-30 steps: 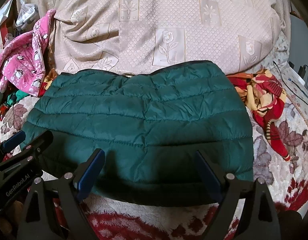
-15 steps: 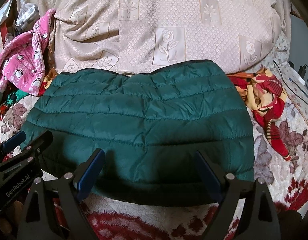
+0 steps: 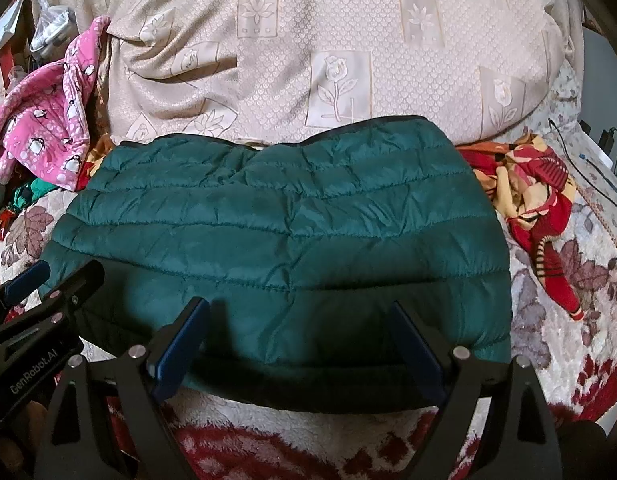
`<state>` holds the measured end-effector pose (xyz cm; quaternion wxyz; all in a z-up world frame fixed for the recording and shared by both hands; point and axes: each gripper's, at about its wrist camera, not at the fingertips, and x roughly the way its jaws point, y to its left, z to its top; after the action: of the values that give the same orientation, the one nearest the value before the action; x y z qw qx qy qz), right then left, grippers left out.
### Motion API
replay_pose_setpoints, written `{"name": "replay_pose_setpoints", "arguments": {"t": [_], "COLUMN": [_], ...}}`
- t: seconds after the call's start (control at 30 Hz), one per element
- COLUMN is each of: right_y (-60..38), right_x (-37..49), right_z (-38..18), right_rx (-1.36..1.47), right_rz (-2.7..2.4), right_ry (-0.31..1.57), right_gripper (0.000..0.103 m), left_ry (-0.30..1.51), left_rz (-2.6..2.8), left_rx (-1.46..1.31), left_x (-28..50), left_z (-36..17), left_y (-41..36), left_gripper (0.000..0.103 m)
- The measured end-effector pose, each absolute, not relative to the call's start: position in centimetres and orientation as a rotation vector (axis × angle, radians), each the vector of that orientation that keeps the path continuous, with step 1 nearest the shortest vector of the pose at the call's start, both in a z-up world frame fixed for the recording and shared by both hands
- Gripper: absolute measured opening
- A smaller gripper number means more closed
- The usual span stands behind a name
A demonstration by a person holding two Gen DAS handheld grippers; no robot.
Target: Fold large clothes
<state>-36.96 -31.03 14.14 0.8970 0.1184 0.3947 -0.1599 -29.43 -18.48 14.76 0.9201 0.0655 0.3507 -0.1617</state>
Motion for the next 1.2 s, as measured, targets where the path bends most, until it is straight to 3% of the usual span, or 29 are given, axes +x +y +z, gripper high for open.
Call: {"name": "replay_pose_setpoints", "arguments": {"t": [1.2], "right_y": [-30.5], "right_x": [-35.3], "right_z": [15.2], "right_rx": [0.179], "right_rz": [-0.335], "right_ry": [0.815], "right_gripper": [0.093], "left_ry": [0.704], "left_rz": [-0.34], "left_rx": [0.141], "left_x": [-28.5], "left_z": [15.7], "left_y": [-18.4], "left_gripper": [0.046]}}
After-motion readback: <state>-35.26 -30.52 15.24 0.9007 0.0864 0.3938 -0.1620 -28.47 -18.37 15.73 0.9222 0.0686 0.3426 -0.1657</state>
